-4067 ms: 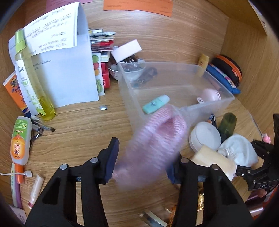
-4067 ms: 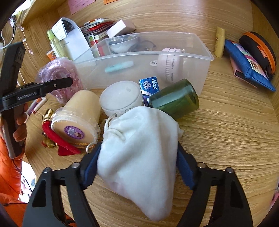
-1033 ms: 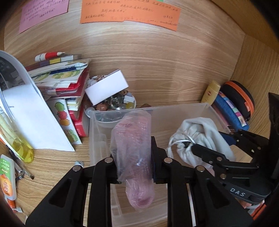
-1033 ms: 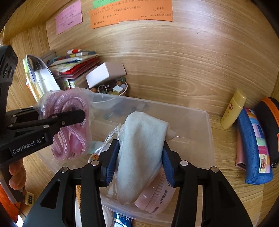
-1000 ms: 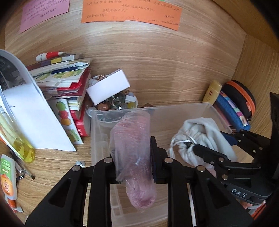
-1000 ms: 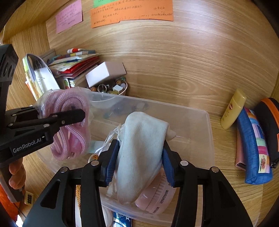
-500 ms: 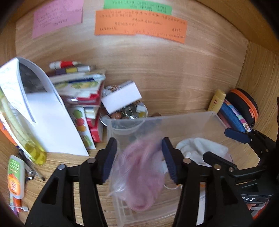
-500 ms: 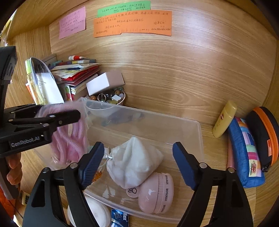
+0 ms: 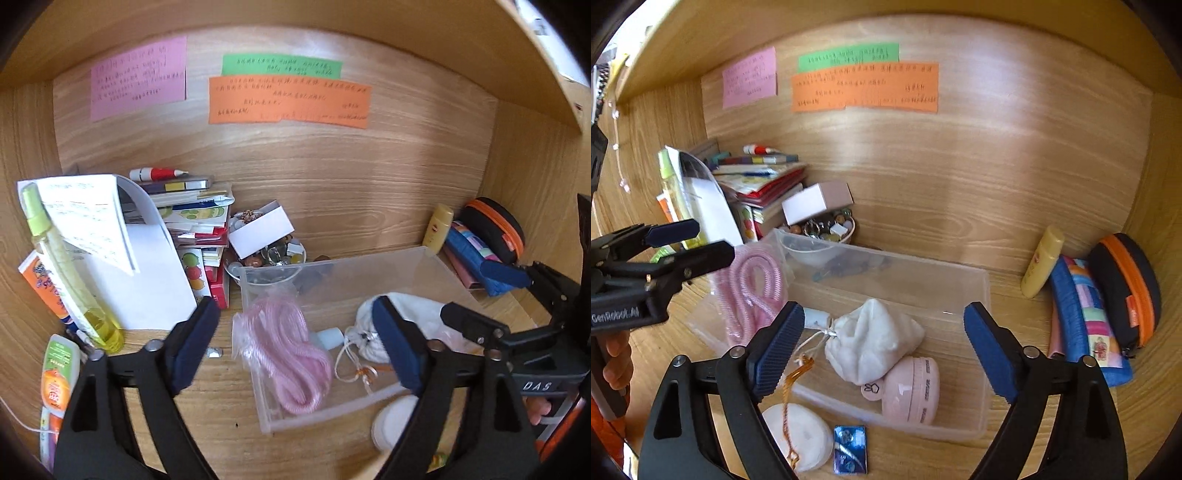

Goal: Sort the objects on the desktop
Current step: 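Move both grippers back to the green spray bottle and small green box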

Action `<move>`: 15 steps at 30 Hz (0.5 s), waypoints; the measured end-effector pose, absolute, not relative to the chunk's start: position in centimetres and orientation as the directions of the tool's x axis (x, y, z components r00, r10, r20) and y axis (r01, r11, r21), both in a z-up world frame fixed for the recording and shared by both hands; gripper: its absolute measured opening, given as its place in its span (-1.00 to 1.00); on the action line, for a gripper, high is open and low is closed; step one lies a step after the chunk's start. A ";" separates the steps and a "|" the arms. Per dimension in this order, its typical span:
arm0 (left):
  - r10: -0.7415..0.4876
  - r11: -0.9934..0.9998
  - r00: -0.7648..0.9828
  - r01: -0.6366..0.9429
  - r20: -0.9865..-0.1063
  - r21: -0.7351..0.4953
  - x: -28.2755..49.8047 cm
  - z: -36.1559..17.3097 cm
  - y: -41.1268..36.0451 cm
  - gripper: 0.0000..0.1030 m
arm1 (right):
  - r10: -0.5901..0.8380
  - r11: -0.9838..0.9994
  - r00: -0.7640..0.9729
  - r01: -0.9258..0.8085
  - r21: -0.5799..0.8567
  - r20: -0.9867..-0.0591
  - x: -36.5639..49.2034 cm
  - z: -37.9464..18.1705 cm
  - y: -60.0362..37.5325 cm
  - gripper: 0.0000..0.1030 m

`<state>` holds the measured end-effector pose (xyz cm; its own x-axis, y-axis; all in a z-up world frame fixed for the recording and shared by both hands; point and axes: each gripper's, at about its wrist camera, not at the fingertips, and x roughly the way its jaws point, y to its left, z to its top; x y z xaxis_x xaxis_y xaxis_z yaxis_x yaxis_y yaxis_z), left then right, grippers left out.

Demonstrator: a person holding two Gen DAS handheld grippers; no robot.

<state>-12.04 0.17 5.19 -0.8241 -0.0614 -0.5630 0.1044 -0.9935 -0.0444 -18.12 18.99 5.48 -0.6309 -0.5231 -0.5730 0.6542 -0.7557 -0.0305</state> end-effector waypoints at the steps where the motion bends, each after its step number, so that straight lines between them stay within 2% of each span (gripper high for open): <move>1: -0.067 -0.994 -0.828 0.104 -0.556 -0.036 -11.4 5.4 0.3 0.75 | -0.525 -0.754 -0.633 0.656 -0.034 -0.569 -17.6 5.6 19.1 0.69; 7: -0.102 -0.993 -0.833 0.114 -0.544 0.012 -8.9 6.0 1.2 0.75 | -0.510 -0.771 -0.675 0.634 -0.065 -0.534 -14.7 6.2 20.7 0.70; 15: -0.103 -0.993 -0.812 0.122 -0.575 0.005 -5.4 5.5 -0.3 0.79 | -0.492 -0.796 -0.697 0.603 -0.055 -0.521 -12.1 6.2 24.5 0.70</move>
<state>-5.37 -0.25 5.48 -0.8119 -0.1028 -0.5747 0.1218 -0.9925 0.0054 -12.07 24.49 6.24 -0.6974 -0.4923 -0.5209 0.6030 -0.7958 -0.0553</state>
